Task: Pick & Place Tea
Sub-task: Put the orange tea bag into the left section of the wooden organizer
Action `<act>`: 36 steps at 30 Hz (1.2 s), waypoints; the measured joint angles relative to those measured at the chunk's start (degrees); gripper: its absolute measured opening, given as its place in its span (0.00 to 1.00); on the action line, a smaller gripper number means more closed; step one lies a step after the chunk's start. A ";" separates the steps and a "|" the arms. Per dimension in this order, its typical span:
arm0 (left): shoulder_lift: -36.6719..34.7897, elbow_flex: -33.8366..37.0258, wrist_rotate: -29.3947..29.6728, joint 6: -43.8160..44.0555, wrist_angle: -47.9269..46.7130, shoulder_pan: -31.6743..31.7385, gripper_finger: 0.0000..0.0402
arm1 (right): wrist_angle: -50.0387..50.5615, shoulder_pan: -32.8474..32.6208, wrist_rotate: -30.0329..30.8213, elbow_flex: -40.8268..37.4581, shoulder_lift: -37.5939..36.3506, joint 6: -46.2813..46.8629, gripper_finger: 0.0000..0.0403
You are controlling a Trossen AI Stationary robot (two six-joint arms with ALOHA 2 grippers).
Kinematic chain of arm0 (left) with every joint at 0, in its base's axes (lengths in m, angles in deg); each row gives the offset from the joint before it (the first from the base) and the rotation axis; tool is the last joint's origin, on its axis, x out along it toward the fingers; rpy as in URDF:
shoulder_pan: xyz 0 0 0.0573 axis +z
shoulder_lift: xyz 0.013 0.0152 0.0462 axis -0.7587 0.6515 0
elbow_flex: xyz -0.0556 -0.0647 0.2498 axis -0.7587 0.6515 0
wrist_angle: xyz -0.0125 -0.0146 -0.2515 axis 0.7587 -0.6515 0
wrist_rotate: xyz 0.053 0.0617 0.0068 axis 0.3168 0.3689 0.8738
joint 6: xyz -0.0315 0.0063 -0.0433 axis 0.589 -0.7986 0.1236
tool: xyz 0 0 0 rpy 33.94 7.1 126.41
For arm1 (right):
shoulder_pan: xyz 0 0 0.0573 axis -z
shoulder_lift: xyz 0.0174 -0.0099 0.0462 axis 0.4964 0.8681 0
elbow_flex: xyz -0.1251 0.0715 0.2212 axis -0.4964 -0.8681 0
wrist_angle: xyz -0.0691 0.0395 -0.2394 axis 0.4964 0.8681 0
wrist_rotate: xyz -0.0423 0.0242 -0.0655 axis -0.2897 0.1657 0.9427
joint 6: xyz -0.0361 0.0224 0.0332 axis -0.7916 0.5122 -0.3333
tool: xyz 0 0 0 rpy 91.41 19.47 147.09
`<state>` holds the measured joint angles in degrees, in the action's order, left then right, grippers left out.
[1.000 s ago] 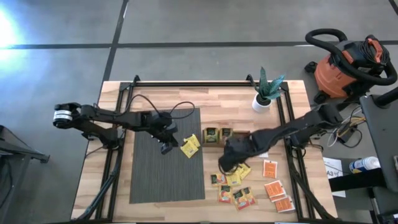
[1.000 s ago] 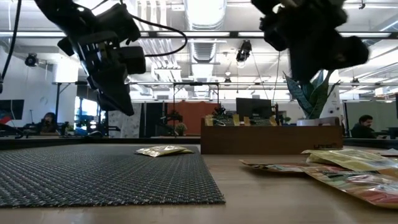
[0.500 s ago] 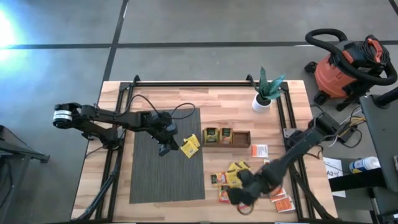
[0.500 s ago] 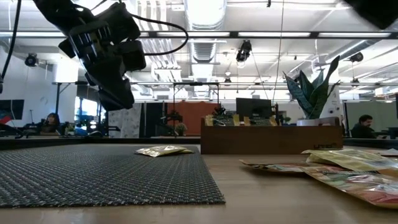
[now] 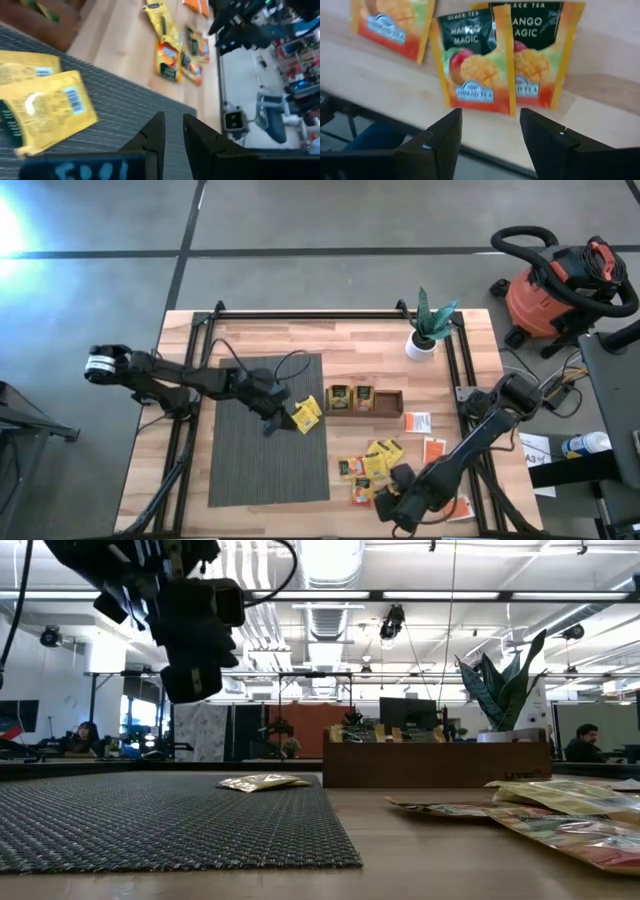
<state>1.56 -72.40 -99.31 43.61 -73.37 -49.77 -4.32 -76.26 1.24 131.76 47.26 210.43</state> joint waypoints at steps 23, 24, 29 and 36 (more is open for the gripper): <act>3.18 -0.11 13.67 13.48 0.38 -12.57 0.15 | -9.12 -0.52 8.99 -1.93 3.73 -3.71 0.47; 4.09 -0.10 13.69 13.93 0.39 -13.00 0.15 | -9.69 -0.27 9.85 -2.07 3.78 -3.50 0.47; 9.66 -0.05 13.66 16.06 2.31 -15.65 0.15 | -11.02 1.35 11.37 -2.16 3.92 -4.23 0.45; 17.37 -3.05 13.53 16.34 10.01 -19.00 0.15 | -10.59 1.73 11.26 -0.85 3.97 -4.47 0.45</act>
<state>18.93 -75.45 -85.77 59.95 -63.36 -68.77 -14.92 -74.53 12.50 130.91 51.23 205.96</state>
